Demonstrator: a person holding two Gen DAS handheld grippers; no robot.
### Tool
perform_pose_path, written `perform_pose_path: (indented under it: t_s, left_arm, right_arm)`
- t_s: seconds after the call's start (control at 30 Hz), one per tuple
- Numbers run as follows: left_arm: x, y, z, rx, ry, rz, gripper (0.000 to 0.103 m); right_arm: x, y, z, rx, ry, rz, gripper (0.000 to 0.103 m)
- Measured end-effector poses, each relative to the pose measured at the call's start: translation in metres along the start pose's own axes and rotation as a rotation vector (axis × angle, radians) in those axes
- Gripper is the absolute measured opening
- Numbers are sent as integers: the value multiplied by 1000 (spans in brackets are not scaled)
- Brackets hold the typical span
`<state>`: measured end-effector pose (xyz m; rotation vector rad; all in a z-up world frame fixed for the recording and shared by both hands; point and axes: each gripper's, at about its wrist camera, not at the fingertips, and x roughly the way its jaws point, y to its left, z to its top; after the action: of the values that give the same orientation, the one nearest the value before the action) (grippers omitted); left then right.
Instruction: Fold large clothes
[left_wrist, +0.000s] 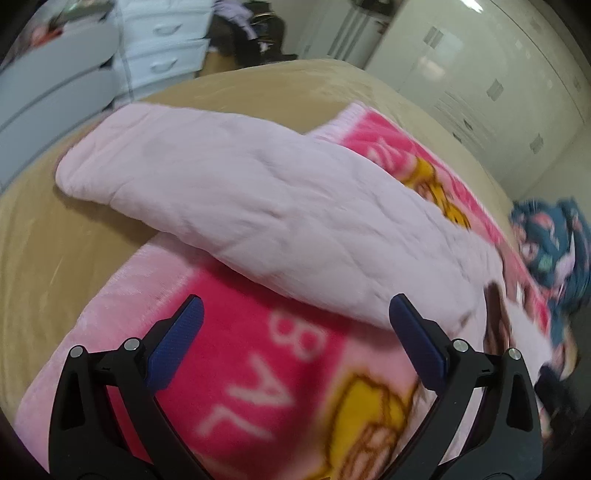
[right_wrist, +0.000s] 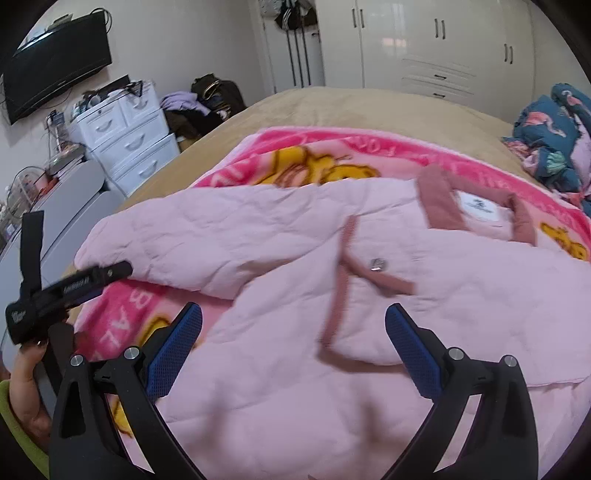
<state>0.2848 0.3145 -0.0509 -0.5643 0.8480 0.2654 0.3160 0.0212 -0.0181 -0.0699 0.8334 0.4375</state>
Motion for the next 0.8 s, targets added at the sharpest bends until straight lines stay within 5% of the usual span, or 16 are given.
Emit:
perform_pose_path:
  t_s: [0.37,0.6,0.67,0.73,0.77,0.8]
  left_arm:
    - [21,51,30,-204,-11,-97,94]
    - [36,91,46,-349,-69,-125,93]
    - [33,105,46,-418,-113,-164,84]
    - [26,109,50,-411,-149,-126,46]
    - [22,109,51,-401,-166,-123,38]
    - [17,110,53,-394,-190,-133,18]
  right_arm:
    - [29,44,-2,-39,45,55,99]
    - [29,34,-6,-42,51,43,99]
    - [27,24,-8,-29,53,34,99]
    - [22,16,-10,-25,49,21,99]
    - [20,12,-11,-27,44,13,99]
    - [17,8,-12,-28,39,4,99]
